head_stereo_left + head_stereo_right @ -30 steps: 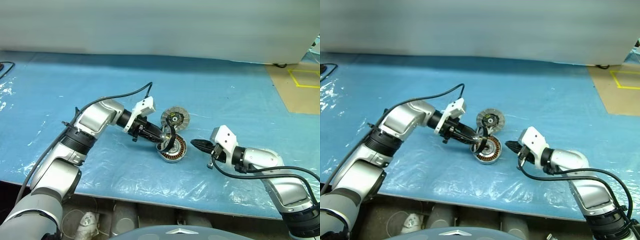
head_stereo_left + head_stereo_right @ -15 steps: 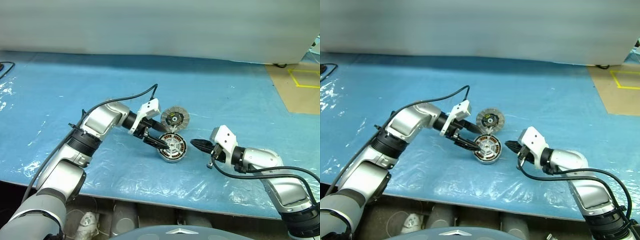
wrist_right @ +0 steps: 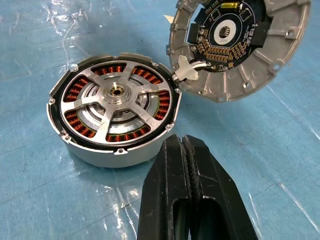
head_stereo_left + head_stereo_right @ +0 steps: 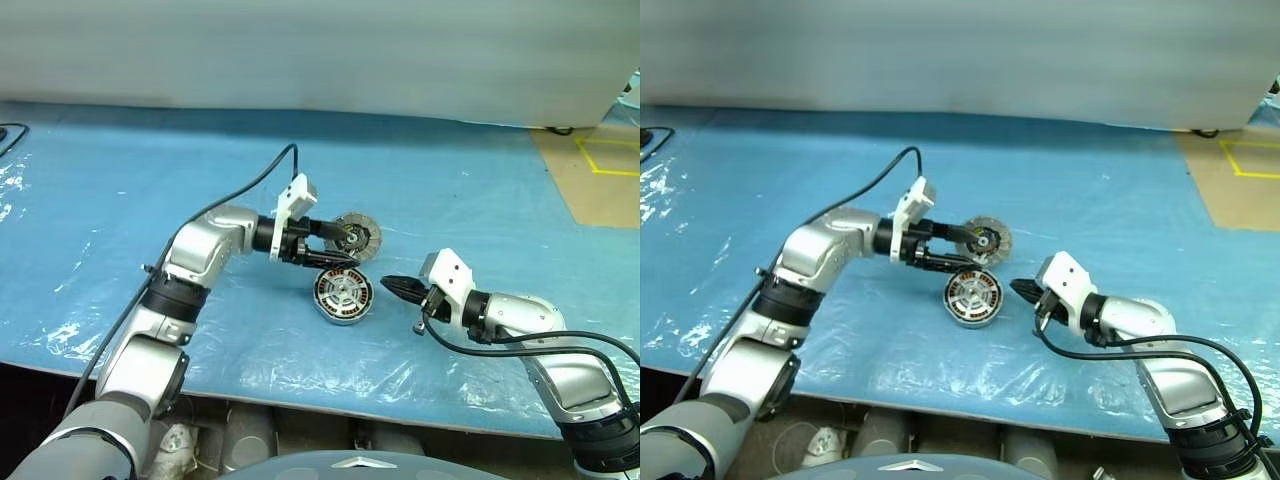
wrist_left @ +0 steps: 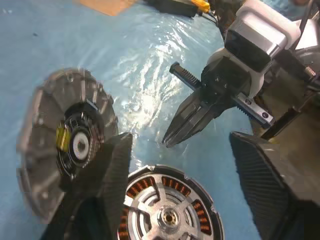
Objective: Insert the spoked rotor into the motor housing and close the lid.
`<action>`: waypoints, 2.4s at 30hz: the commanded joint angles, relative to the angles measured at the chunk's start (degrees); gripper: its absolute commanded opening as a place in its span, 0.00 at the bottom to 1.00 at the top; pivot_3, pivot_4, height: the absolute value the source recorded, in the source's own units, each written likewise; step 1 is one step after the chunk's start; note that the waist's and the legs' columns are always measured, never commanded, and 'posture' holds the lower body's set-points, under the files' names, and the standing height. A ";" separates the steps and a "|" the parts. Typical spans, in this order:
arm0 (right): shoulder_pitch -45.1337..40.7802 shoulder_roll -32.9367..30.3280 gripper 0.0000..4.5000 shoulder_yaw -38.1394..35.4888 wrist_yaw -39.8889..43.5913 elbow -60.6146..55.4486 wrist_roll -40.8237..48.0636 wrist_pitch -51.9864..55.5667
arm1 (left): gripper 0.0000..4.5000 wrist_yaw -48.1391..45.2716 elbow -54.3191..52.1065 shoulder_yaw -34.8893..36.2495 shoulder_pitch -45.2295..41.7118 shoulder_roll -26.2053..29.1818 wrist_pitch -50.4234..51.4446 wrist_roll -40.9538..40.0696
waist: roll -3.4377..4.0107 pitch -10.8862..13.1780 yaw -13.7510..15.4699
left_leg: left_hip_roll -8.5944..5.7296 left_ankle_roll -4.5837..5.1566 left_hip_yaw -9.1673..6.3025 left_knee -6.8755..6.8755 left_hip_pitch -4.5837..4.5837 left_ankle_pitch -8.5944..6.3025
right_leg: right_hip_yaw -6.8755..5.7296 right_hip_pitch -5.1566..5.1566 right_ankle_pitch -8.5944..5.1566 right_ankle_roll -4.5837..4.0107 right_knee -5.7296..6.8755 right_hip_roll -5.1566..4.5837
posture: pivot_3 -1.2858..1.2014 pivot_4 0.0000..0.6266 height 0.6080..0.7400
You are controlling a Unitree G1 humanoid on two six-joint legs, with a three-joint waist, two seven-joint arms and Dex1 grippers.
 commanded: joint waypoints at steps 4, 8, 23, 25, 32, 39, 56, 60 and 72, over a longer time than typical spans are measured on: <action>1.25 0.14 0.00 -2.23 0.10 -2.07 0.87 -3.68 | 0.25 2.42 -2.50 0.69 3.53 -0.53 -6.09 0.57 | 0.00 0.00 0.25 | -0.01 0.01 0.00 0.03 -0.03 0.00 | 0.01 0.01 -0.03 -0.05 -0.02 -0.02 | 0.52 0.24 1.00; 2.89 0.31 0.00 -2.33 0.79 -2.14 0.69 -8.06 | 0.01 4.59 0.19 -1.46 3.90 -1.65 -11.83 4.40 | 0.00 0.00 0.18 | -0.02 0.01 0.00 0.05 -0.04 0.00 | 0.01 0.01 -0.03 -0.04 -0.03 -0.04 | 0.52 0.24 1.00; 2.46 -0.21 0.00 -2.76 2.23 -0.66 0.53 -13.30 | 0.01 7.54 9.22 -10.19 3.00 -4.34 -16.35 15.68 | 0.01 -0.01 0.13 | -0.02 0.02 -0.02 0.06 -0.01 0.00 | 0.01 0.03 0.09 0.18 -0.02 -0.03 | 0.52 0.24 1.00; 2.25 -0.18 0.00 -2.80 2.16 -0.54 0.58 -13.13 | 0.01 7.76 8.75 -9.03 3.73 -4.95 -17.05 14.76 | 0.01 -0.01 0.14 | -0.02 0.02 -0.02 0.05 0.01 0.00 | 0.01 0.05 0.09 0.18 -0.02 -0.03 | 0.52 0.24 1.00; 0.91 0.90 0.00 -3.40 3.23 -0.18 4.09 -11.30 | 0.01 8.13 3.82 1.42 3.69 -9.19 -18.41 4.43 | -0.01 0.00 0.16 | -0.02 0.03 -0.02 0.09 -0.05 0.00 | 0.00 0.01 0.00 0.02 -0.02 -0.03 | 0.52 0.24 1.00; 2.09 -0.62 0.00 -2.88 6.99 -1.75 8.22 -8.56 | 0.01 5.23 1.04 8.96 0.27 -6.34 -13.61 -4.81 | -0.01 0.00 0.08 | 0.00 0.05 -0.01 0.10 -0.04 0.00 | 0.01 -0.01 -0.02 -0.03 0.00 -0.02 | 0.52 0.24 1.00; 6.00 -1.98 0.00 -3.45 8.33 -4.98 9.83 -6.52 | 0.01 6.63 62.07 12.95 -30.37 -11.06 -42.06 11.67 | -0.10 0.06 0.70 | -0.16 0.06 -0.26 0.18 -0.36 0.02 | -0.03 0.06 0.33 0.57 -0.30 -0.03 | 0.52 0.24 1.00; 7.02 -1.78 0.00 -3.62 7.27 -6.04 9.64 -6.54 | 0.01 5.36 66.46 12.16 -31.48 -14.40 -42.19 15.05 | -0.13 0.08 0.71 | -0.16 0.04 -0.29 0.14 -0.38 0.01 | -0.07 0.06 0.36 0.61 -0.37 -0.04 | 0.52 0.24 1.00; 10.04 -3.03 0.00 -6.20 5.31 -11.03 13.25 -2.22 | 0.01 -9.57 68.60 16.59 -31.02 -18.44 -31.12 14.37 | -0.16 0.09 0.71 | -0.20 0.04 -0.29 0.14 -0.31 0.00 | -0.11 0.14 0.40 0.68 -0.40 -0.15 | 0.52 0.24 1.00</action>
